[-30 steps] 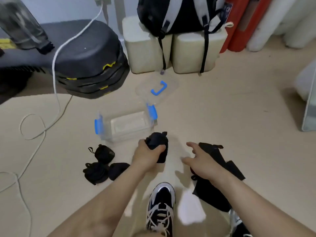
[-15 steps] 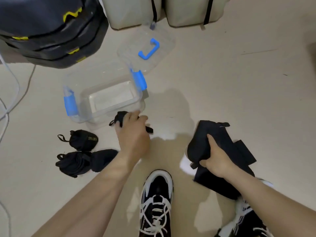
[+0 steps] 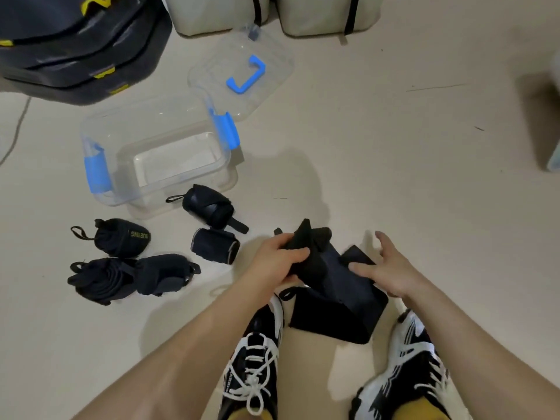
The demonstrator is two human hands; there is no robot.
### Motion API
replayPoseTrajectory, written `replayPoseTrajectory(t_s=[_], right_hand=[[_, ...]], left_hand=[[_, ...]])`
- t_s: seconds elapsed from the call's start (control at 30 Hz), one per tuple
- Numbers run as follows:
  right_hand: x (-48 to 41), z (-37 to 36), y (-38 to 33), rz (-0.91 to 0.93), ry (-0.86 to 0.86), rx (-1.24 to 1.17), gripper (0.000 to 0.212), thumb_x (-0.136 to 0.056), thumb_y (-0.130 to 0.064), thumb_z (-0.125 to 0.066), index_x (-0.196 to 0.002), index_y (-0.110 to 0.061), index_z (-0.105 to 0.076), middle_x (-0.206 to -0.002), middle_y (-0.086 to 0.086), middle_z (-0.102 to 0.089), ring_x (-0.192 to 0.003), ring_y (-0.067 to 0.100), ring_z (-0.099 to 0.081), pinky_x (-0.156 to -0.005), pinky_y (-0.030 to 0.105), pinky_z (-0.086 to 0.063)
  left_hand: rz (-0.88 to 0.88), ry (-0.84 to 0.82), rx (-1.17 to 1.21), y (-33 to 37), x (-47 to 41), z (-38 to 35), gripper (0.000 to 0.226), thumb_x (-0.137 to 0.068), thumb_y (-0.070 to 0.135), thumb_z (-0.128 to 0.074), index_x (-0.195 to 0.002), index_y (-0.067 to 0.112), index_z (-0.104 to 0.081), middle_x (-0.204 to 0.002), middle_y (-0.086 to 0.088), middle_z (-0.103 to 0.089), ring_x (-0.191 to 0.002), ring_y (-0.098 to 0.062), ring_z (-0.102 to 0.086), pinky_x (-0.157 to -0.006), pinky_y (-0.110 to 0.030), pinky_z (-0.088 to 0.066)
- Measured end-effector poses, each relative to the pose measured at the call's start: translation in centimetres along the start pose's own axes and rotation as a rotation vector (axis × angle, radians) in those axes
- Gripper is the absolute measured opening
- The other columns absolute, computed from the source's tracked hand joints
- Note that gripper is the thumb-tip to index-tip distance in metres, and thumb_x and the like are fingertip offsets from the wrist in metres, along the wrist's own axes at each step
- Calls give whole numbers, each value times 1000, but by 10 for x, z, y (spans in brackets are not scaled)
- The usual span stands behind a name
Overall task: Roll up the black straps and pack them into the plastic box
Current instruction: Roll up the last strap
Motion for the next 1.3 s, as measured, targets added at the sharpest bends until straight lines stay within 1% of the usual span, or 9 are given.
replayPoseTrajectory(t_s=[0.1,0.33,0.53,0.63,0.77,0.87,1.03,1.17,1.3], right_hand=[[-4,-28,41,-99,-40,-77,105,-73,-26,-88,-155,-24,-24,-148,9,-42,-130,32,-50,-108,46,-45],[39,-10,-7,-114,-136,-444,30,-81,-1,-77,-109,4,-69,-96,21,-76,-92,39,-72,-86,46,-58],[155,96,-140,336,-64,-171,20,-86,-11,-76,-104,-5,-68,-92,13,-77,-82,29,-73,-71,35,-58],[239,127,-185,539,-30,-104,15,-88,-16,-74,-101,-12,-68,-92,10,-76,-78,23,-72,-66,31,-55],[343,145,-214,792,42,-83,19,-95,-25,-66,-99,-7,-65,-91,19,-71,-79,23,-67,-72,34,-52],[396,140,-220,938,30,-126,18,-97,-29,-61,-97,-11,-65,-84,12,-68,-75,18,-65,-67,30,-51],[400,130,-235,962,126,-254,18,-100,-24,-56,-87,-16,-65,-73,0,-67,-61,5,-64,-52,15,-46],[342,127,-240,762,221,-318,20,-100,-21,-48,-96,-5,-60,-73,7,-53,-56,15,-49,-49,23,-33],[307,135,-231,587,264,-374,16,-102,-19,-46,-102,-9,-58,-75,9,-60,-59,19,-59,-40,18,-41]], left_hand=[[38,1,88,1,7,-1,17,-95,20,-65,-111,17,-70,-88,-3,-70,-69,-10,-65,-49,-22,-43],[-56,-112,-53,53,54,-2,28,-90,40,-67,-98,14,-73,-92,0,-74,-89,-15,-66,-81,-30,-50],[-253,-270,-950,139,175,5,29,-78,21,-66,-59,19,-45,-56,8,-39,-56,-9,-38,-63,-29,-30],[-341,-110,-1304,173,250,12,20,-83,15,-59,-63,17,-55,-56,11,-46,-56,-9,-43,-59,-26,-36],[-863,399,-921,225,354,12,26,-83,20,-64,-106,33,-65,-103,21,-64,-91,-1,-60,-79,-20,-47],[-1138,417,-855,244,404,-11,59,-82,31,-74,-134,42,-49,-126,24,-50,-115,3,-47,-96,-17,-38],[-1316,641,-754,251,395,-23,6,-85,28,-74,-85,25,-68,-84,12,-63,-85,-6,-58,-76,-23,-44],[-1469,536,-945,243,377,-24,14,-81,10,-73,-80,20,-63,-80,14,-57,-76,-6,-51,-66,-19,-42],[-1276,391,-1085,240,372,-16,20,-84,6,-66,-81,25,-64,-73,11,-65,-72,-9,-61,-70,-33,-53]])
Point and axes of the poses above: each hand's wrist, its own x-axis away from the middle knuckle, its own z-axis out of the back of the hand, y = z × x, the point moved 3 cm from there along -x, towards the middle knuckle
